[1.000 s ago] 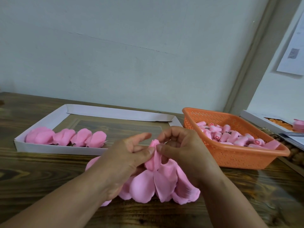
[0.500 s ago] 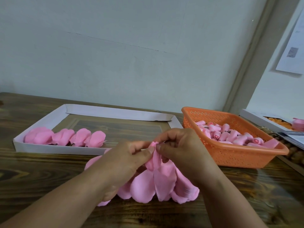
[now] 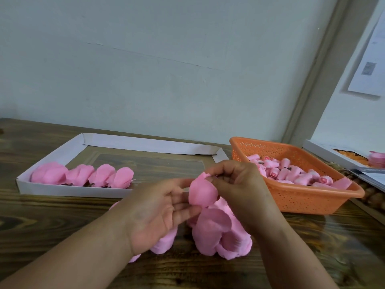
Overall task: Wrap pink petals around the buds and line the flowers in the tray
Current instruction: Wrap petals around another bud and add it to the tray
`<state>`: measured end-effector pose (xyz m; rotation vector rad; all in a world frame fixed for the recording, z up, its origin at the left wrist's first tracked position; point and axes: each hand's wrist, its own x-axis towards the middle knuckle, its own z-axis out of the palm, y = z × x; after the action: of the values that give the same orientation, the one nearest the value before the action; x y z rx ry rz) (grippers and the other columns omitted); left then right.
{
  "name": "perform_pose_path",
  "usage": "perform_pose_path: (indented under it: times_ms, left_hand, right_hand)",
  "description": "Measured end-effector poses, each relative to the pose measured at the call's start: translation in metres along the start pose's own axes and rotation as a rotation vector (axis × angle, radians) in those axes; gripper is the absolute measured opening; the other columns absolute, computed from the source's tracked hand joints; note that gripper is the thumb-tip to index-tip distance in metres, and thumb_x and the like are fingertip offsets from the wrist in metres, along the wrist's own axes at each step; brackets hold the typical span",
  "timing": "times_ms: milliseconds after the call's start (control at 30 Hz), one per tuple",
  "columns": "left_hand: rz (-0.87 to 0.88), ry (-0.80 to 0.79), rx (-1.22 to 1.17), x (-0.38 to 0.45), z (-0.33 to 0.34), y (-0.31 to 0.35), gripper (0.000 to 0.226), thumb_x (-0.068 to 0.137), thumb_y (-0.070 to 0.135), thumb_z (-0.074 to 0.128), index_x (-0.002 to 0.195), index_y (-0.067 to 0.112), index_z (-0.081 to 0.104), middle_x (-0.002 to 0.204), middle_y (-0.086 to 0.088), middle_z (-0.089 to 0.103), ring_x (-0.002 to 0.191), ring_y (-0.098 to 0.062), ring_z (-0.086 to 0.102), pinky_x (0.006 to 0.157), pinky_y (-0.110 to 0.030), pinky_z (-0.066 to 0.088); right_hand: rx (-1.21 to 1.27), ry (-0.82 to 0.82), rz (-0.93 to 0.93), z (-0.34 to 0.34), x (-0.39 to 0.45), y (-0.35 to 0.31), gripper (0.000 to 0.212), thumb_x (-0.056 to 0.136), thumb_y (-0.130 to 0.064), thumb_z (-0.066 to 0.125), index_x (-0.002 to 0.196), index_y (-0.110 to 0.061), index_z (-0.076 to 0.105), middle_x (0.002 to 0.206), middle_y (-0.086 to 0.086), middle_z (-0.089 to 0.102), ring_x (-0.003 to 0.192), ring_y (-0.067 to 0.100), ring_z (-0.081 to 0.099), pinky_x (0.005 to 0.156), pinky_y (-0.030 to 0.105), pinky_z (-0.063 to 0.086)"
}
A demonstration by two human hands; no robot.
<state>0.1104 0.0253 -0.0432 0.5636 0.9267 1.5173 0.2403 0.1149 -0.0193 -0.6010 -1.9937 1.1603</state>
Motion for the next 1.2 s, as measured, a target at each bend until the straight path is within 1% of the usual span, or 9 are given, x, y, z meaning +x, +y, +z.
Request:
perform_pose_path:
  times_ms: [100, 200, 300, 400, 567, 633, 733, 1000, 1200]
  left_hand:
    - [0.018, -0.044, 0.047, -0.0001, -0.0005, -0.0021, 0.045, 0.087, -0.017, 0.030, 0.112, -0.002, 0.063, 0.107, -0.021, 0.071, 0.093, -0.024, 0.071, 0.073, -0.026, 0.060]
    - [0.091, -0.043, 0.181, -0.0008, -0.0012, -0.0054, 0.046, 0.086, -0.021, 0.037, 0.117, 0.005, 0.059, 0.107, -0.022, 0.070, 0.103, -0.026, 0.068, 0.080, -0.028, 0.058]
    - [0.160, -0.038, 0.264, -0.0027, 0.0002, -0.0058, 0.041, 0.084, -0.022, 0.044, 0.113, 0.005, 0.055, 0.099, -0.023, 0.071, 0.094, -0.029, 0.070, 0.078, -0.028, 0.059]
    - [0.214, -0.035, 0.313, -0.0042, 0.0008, -0.0059, 0.035, 0.084, -0.021, 0.050, 0.105, 0.006, 0.053, 0.087, -0.019, 0.072, 0.075, -0.022, 0.068, 0.067, -0.024, 0.057]
    - [0.278, -0.054, 0.436, -0.0049, 0.0023, -0.0081, 0.021, 0.080, -0.013, 0.062, 0.081, 0.007, 0.065, 0.079, -0.012, 0.070, 0.071, -0.016, 0.065, 0.068, -0.023, 0.056]
    - [0.296, -0.047, 0.428, -0.0057, 0.0041, -0.0076, 0.010, 0.072, -0.001, 0.069, 0.071, 0.009, 0.069, 0.075, -0.010, 0.069, 0.068, -0.014, 0.064, 0.064, -0.022, 0.056]
    - [0.308, -0.034, 0.435, -0.0061, 0.0037, -0.0055, 0.003, 0.064, 0.015, 0.068, 0.063, 0.018, 0.071, 0.071, -0.007, 0.068, 0.063, -0.015, 0.063, 0.061, -0.024, 0.057]
    - [0.257, -0.044, 0.453, -0.0037, -0.0028, -0.0007, 0.019, 0.070, 0.023, 0.066, 0.084, 0.011, 0.061, 0.083, -0.018, 0.069, 0.069, -0.025, 0.061, 0.062, -0.029, 0.057]
    - [0.238, -0.008, 0.480, -0.0029, -0.0038, -0.0013, 0.026, 0.071, 0.025, 0.064, 0.088, 0.007, 0.059, 0.083, -0.019, 0.068, 0.069, -0.028, 0.059, 0.058, -0.029, 0.055]
  right_hand:
    - [0.024, 0.033, -0.012, -0.0006, 0.0003, 0.0021, 0.024, 0.082, 0.004, 0.064, 0.068, -0.016, 0.067, 0.052, -0.005, 0.063, 0.044, 0.002, 0.055, 0.045, 0.013, 0.042]
    - [0.015, 0.055, -0.013, -0.0006, 0.0012, 0.0044, 0.025, 0.081, 0.005, 0.065, 0.067, -0.017, 0.067, 0.052, -0.008, 0.063, 0.046, -0.002, 0.055, 0.045, 0.010, 0.041]
    - [0.041, 0.048, -0.009, -0.0007, 0.0016, 0.0048, 0.027, 0.080, 0.007, 0.064, 0.067, -0.016, 0.066, 0.050, -0.006, 0.062, 0.045, 0.000, 0.054, 0.045, 0.012, 0.042]
    - [0.032, 0.070, -0.023, -0.0008, 0.0021, 0.0049, 0.027, 0.079, 0.005, 0.067, 0.065, -0.018, 0.067, 0.052, -0.008, 0.063, 0.048, -0.002, 0.054, 0.047, 0.011, 0.042]
    - [0.016, 0.078, -0.029, -0.0016, 0.0017, 0.0047, 0.031, 0.079, 0.006, 0.066, 0.063, -0.020, 0.067, 0.053, -0.007, 0.064, 0.049, -0.002, 0.055, 0.048, 0.012, 0.043]
    - [0.039, 0.064, -0.022, -0.0014, 0.0010, 0.0043, 0.031, 0.079, 0.007, 0.065, 0.063, -0.019, 0.067, 0.053, -0.004, 0.064, 0.049, 0.001, 0.057, 0.047, 0.014, 0.045]
    - [0.045, 0.053, -0.020, -0.0015, 0.0008, 0.0039, 0.028, 0.079, 0.005, 0.066, 0.064, -0.018, 0.067, 0.054, -0.003, 0.065, 0.049, 0.001, 0.058, 0.048, 0.013, 0.045]
    - [0.045, 0.010, -0.016, -0.0052, -0.0008, 0.0038, 0.014, 0.080, -0.003, 0.067, 0.070, -0.013, 0.067, 0.049, 0.001, 0.062, 0.044, 0.009, 0.054, 0.046, 0.018, 0.044]
    - [0.033, -0.039, -0.020, -0.0044, -0.0013, 0.0031, 0.011, 0.081, 0.002, 0.066, 0.076, -0.008, 0.067, 0.055, 0.006, 0.064, 0.047, 0.011, 0.056, 0.048, 0.020, 0.047]
